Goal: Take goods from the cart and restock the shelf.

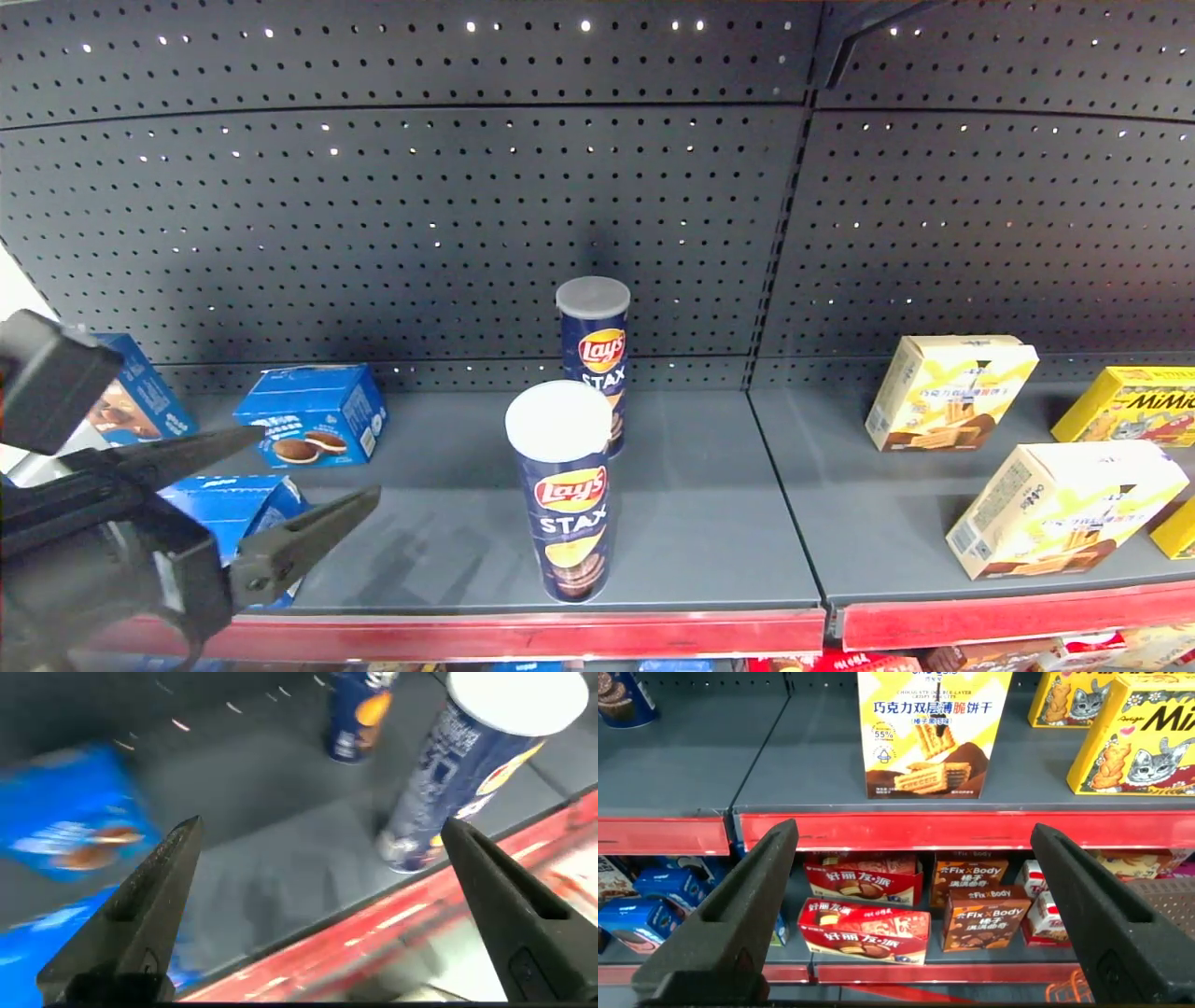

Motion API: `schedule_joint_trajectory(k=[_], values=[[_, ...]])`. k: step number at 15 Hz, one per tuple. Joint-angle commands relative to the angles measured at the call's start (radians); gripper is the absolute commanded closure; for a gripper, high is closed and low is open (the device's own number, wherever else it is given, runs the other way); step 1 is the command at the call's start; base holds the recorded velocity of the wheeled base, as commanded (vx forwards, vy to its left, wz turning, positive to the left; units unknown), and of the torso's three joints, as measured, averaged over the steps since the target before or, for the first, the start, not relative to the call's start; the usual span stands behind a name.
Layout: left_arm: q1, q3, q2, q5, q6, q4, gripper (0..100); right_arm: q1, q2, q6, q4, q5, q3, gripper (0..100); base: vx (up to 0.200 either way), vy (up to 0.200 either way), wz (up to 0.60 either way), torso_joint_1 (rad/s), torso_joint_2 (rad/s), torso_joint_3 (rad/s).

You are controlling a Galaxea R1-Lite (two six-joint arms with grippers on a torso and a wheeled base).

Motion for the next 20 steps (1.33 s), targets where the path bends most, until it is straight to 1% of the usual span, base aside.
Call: schedule_joint_trajectory(k=[1,2,4,5,6,7,10,13,14,15,17,20], values=[[-0.064,-0.028,0.181,0.036,-0.061,-0.003,0,0.0,0.001,0.0,-0.001,0.0,0.0,0,0.0,0.0,0.0,0.0,0.0,0.0],[-0.064,-0.017,0.229,0.057,-0.066,-0.017,0,0.0,0.001,0.0,0.001,0.0,0.0,0,0.0,0.0,0.0,0.0,0.0,0.0],[-0.061,0.027,0.29,0.073,-0.066,-0.108,0,0.0,0.001,0.0,0.001,0.0,0.0,0,0.0,0.0,0.0,0.0,0.0,0.0],[-0.063,0.058,0.351,0.085,-0.064,-0.186,0,0.0,0.001,0.0,0.001,0.0,0.0,0,0.0,0.0,0.0,0.0,0.0,0.0],[-0.063,0.058,0.351,0.085,-0.064,-0.186,0,0.0,0.001,0.0,0.001,0.0,0.0,0,0.0,0.0,0.0,0.0,0.0,0.0],[-0.063,0.062,0.43,0.13,-0.061,-0.252,0,0.0,0.001,0.0,0.001,0.0,0.0,0,0.0,0.0,0.0,0.0,0.0,0.0],[-0.068,0.064,0.457,0.134,-0.044,-0.256,0,0.0,0.001,0.0,-0.001,0.0,0.0,0,0.0,0.0,0.0,0.0,0.0,0.0],[-0.074,0.059,0.502,0.136,-0.043,-0.258,0,0.0,0.001,0.0,-0.001,0.0,0.0,0,0.0,0.0,0.0,0.0,0.0,0.0],[-0.075,0.058,0.523,0.137,-0.043,-0.279,0,0.0,0.001,0.0,0.001,0.0,0.0,0,0.0,0.0,0.0,0.0,0.0,0.0],[-0.077,0.058,0.549,0.137,-0.043,-0.322,0,0.0,0.001,0.0,0.001,0.0,0.0,0,0.0,0.0,0.0,0.0,0.0,0.0],[-0.08,0.055,0.572,0.137,-0.043,-0.35,0,0.0,0.001,0.0,-0.001,0.0,0.0,0,0.0,0.0,0.0,0.0,0.0,0.0],[-0.091,0.05,0.589,0.137,-0.044,-0.351,0,0.0,0.001,0.0,0.001,0.0,0.0,0,0.0,0.0,0.0,0.0,0.0,0.0]])
